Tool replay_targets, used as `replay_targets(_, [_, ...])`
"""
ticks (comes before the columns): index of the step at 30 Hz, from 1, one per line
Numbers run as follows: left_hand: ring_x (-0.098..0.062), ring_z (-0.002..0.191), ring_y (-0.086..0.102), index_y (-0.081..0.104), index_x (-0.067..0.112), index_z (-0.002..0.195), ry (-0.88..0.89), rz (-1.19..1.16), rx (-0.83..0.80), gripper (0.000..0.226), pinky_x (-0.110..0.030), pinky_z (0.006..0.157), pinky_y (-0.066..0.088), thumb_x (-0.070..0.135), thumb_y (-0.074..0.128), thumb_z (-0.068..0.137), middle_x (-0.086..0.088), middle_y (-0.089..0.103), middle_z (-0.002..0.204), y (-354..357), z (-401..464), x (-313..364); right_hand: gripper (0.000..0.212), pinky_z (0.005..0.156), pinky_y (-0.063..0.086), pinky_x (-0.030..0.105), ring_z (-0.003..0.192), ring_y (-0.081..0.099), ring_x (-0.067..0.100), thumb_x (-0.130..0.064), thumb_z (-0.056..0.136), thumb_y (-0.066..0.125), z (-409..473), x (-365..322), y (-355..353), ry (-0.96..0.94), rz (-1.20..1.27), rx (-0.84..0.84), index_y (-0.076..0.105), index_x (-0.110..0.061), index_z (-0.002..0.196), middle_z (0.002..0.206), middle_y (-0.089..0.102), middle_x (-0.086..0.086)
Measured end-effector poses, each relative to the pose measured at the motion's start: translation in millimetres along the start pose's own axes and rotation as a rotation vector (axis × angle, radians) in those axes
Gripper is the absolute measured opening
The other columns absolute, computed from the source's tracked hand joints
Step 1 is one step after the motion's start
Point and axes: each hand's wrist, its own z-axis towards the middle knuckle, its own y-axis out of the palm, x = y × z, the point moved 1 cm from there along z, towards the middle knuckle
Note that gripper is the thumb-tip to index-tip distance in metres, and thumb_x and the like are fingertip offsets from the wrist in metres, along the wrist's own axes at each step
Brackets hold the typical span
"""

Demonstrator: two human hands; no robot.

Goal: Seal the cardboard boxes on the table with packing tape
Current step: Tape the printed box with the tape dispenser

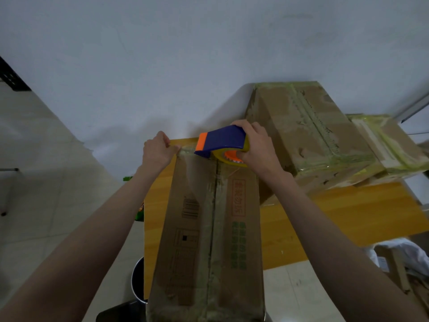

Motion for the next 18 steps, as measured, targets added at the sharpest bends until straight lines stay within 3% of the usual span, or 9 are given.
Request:
replay_targets(4, [-0.034,0.106,0.062,0.060,0.009,0.125,0.207,0.223,0.092,0.028,-0.042,0.085,0.049,0.024,0.050,0.103,-0.011,0.063,0.126,-0.6,-19.5,6.5,0.067,0.093,0.045,0.046,0.114,0.047,0.025,-0.022,0.081,0.081,-0.9,-0.1,0.6,0.004,0.000,-0.006,0.047,-0.027,0.138,0.121,0.050,0.004])
replay_targets(6, [-0.034,0.126,0.055,0.056,0.011,0.136,0.344,0.274,0.077,0.036,-0.044,0.097,0.047,0.023,0.042,0.106,-0.010,0.048,0.150,10.4,-37.5,12.0,0.069,0.093,0.045,0.048,0.114,0.046,0.026,-0.019,0.081,0.081,-0.8,-1.0,0.3,-0.003,-0.009,-0.008,0.046,-0.027,0.141,0.121,0.050,0.005])
replay_targets(8, [-0.030,0.146,0.034,0.040,0.009,0.150,0.419,0.321,-0.021,0.048,-0.043,0.114,0.035,0.032,0.034,0.108,-0.010,0.028,0.163,28.6,-53.7,16.8,0.073,0.094,0.047,0.050,0.115,0.046,0.026,-0.018,0.081,0.080,-0.6,-0.2,-0.3,-0.007,-0.005,-0.020,0.043,-0.028,0.144,0.121,0.049,0.005])
replay_targets(11, [-0.023,0.155,0.002,0.009,0.006,0.160,0.373,0.407,-0.099,0.066,-0.035,0.124,0.004,0.043,0.026,0.108,-0.011,0.004,0.168,52.8,-67.1,13.5,0.082,0.096,0.049,0.047,0.120,0.048,0.026,-0.028,0.077,0.079,-4.6,8.5,-0.7,0.021,0.106,-0.026,0.038,-0.031,0.148,0.127,0.050,0.005])
replay_targets(14, [-0.022,0.155,-0.005,0.001,0.008,0.160,0.356,0.428,-0.038,0.073,-0.035,0.124,-0.002,0.050,0.025,0.106,-0.009,-0.005,0.168,63.4,-74.1,9.5,0.087,0.093,0.047,0.021,0.121,0.053,0.013,-0.042,0.072,0.083,-14.4,19.2,-1.1,0.093,0.297,0.053,0.040,-0.028,0.147,0.137,0.054,-0.004])
replay_targets(16, [-0.021,0.155,-0.009,-0.002,0.009,0.160,0.331,0.407,-0.028,0.075,-0.037,0.125,-0.004,0.053,0.025,0.105,-0.009,-0.008,0.168,67.7,-76.2,10.9,0.077,0.079,0.042,0.006,0.107,0.055,0.008,-0.031,0.073,0.085,-20.9,25.8,1.7,0.141,0.373,0.102,0.047,-0.023,0.139,0.125,0.057,-0.008])
replay_targets(18, [-0.020,0.154,-0.011,-0.004,0.010,0.160,0.314,0.398,-0.021,0.077,-0.037,0.125,-0.005,0.054,0.025,0.104,-0.008,-0.010,0.168,70.2,-77.2,12.6,0.063,0.078,0.044,0.012,0.103,0.056,0.011,-0.022,0.077,0.087,-24.5,33.4,7.7,0.202,0.422,0.102,0.052,-0.022,0.130,0.117,0.059,-0.006])
